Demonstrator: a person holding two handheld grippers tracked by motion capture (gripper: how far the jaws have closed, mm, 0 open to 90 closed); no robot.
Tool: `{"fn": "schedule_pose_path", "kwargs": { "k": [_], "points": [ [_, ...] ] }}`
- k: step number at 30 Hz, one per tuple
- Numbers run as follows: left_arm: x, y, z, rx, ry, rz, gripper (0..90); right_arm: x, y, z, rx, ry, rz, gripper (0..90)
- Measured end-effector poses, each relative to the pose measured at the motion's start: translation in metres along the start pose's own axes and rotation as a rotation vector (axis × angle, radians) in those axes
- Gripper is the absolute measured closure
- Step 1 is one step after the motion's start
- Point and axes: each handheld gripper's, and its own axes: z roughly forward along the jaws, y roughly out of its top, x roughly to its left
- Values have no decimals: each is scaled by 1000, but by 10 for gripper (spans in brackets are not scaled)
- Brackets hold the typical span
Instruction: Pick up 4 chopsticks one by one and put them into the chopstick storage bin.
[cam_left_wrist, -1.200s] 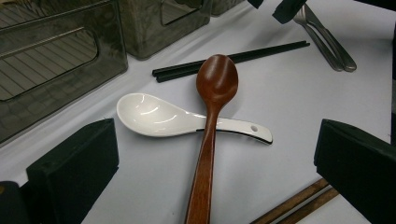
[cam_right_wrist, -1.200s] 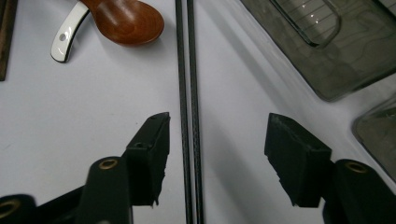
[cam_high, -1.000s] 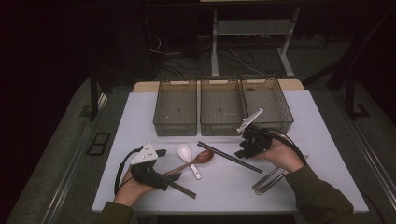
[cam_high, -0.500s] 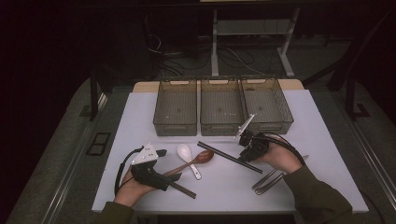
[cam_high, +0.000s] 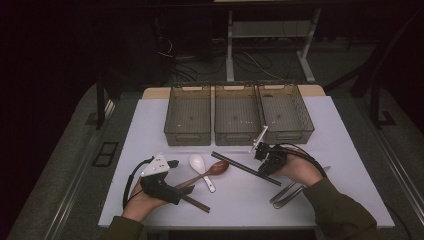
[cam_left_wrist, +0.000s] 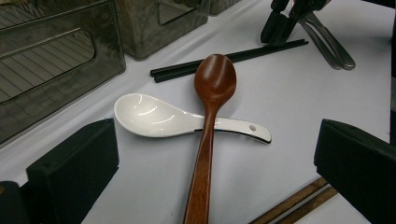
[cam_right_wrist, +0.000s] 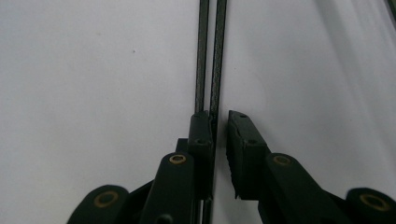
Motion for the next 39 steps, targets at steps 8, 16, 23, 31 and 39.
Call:
{"fn": "schedule_pose_path", "kwargs": {
  "k": [8,16,23,31,39],
  "points": [
    [0,0,0,-1,1,0,0,-1,0,2,16,-10,-4,808],
    [0,0,0,0,1,4,0,0,6,4,59,-24,-19,823],
    [-1,1,-1,-1,2,5,0,3,10,5,92,-57,-23,850],
    [-1,1,-1,-3,1,6,0,4,11,5,95,-64,-20,856],
    [0,1,-1,-1,0,9,0,1,6,1,56,-44,-10,856]
  ]
}}
